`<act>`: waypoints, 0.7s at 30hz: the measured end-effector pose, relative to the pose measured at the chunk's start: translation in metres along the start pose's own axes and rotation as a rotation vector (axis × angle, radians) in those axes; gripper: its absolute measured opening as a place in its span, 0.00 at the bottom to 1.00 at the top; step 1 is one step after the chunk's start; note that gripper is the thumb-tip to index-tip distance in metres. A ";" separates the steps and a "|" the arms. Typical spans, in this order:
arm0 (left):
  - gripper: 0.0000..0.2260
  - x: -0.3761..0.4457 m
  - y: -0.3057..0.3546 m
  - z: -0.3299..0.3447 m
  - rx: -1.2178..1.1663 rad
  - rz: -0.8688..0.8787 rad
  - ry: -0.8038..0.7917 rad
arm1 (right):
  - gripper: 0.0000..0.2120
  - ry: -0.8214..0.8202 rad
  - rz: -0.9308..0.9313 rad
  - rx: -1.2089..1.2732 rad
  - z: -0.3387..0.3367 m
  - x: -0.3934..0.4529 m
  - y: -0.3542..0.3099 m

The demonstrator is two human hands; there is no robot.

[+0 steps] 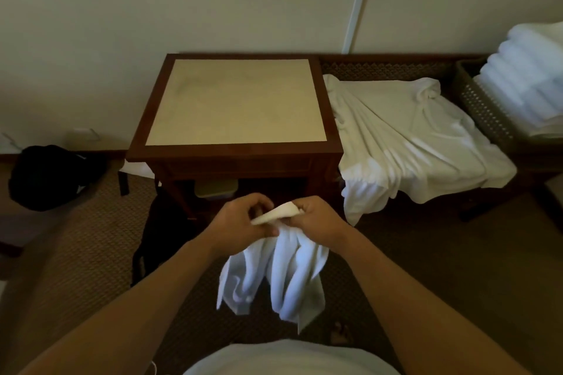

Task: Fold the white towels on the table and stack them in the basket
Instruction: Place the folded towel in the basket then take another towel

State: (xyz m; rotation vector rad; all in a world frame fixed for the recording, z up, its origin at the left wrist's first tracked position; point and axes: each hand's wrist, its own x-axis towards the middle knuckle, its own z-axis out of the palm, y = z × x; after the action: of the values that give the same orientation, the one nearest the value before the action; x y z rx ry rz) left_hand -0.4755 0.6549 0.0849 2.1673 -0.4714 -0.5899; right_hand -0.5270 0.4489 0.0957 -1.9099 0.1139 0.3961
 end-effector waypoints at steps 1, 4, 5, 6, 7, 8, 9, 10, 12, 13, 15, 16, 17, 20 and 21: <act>0.11 -0.002 -0.013 0.003 0.081 -0.017 0.000 | 0.08 0.003 0.001 0.061 -0.004 -0.003 -0.004; 0.04 -0.013 -0.059 0.012 0.104 -0.174 0.120 | 0.10 0.033 0.037 0.384 -0.020 -0.009 -0.012; 0.06 -0.017 -0.071 0.013 0.070 -0.256 0.135 | 0.11 0.071 0.042 0.486 -0.026 -0.010 -0.013; 0.09 -0.019 -0.080 0.014 0.044 -0.314 0.143 | 0.11 0.123 0.055 0.558 -0.031 -0.013 -0.016; 0.11 -0.019 -0.085 0.015 0.030 -0.342 0.157 | 0.09 0.189 0.035 0.502 -0.037 -0.013 -0.014; 0.12 -0.019 -0.083 0.015 0.020 -0.348 0.181 | 0.08 0.253 0.029 0.355 -0.044 -0.012 -0.010; 0.12 -0.019 -0.075 0.015 0.006 -0.331 0.211 | 0.19 0.278 0.041 0.157 -0.051 -0.011 -0.004; 0.11 -0.017 -0.063 0.015 -0.012 -0.290 0.222 | 0.34 0.274 0.052 -0.033 -0.053 -0.010 0.002; 0.09 -0.012 -0.027 0.015 -0.026 -0.138 0.159 | 0.54 0.154 0.034 -0.203 -0.049 -0.009 0.011; 0.08 -0.009 -0.008 0.015 -0.036 -0.053 0.097 | 0.55 0.059 -0.005 -0.236 -0.040 -0.009 0.013; 0.07 -0.005 0.027 0.017 -0.079 0.081 0.002 | 0.44 -0.083 -0.060 -0.313 -0.021 -0.007 0.016; 0.06 -0.004 0.039 0.017 -0.092 0.124 -0.025 | 0.29 -0.109 -0.071 -0.345 -0.014 -0.004 0.012; 0.04 -0.003 0.045 0.017 -0.096 0.140 -0.048 | 0.13 -0.115 -0.070 -0.351 -0.010 -0.005 0.007; 0.06 -0.004 0.036 0.013 -0.060 0.107 -0.091 | 0.07 -0.035 -0.079 -0.227 -0.024 -0.003 0.001; 0.06 -0.005 0.025 0.010 -0.018 0.053 -0.102 | 0.05 -0.023 -0.090 -0.187 -0.031 -0.005 -0.002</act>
State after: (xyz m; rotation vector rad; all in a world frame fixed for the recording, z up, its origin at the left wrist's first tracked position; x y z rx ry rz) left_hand -0.4883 0.6367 0.1005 2.1080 -0.5747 -0.6754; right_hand -0.5242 0.4207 0.1085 -2.0856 -0.0254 0.3791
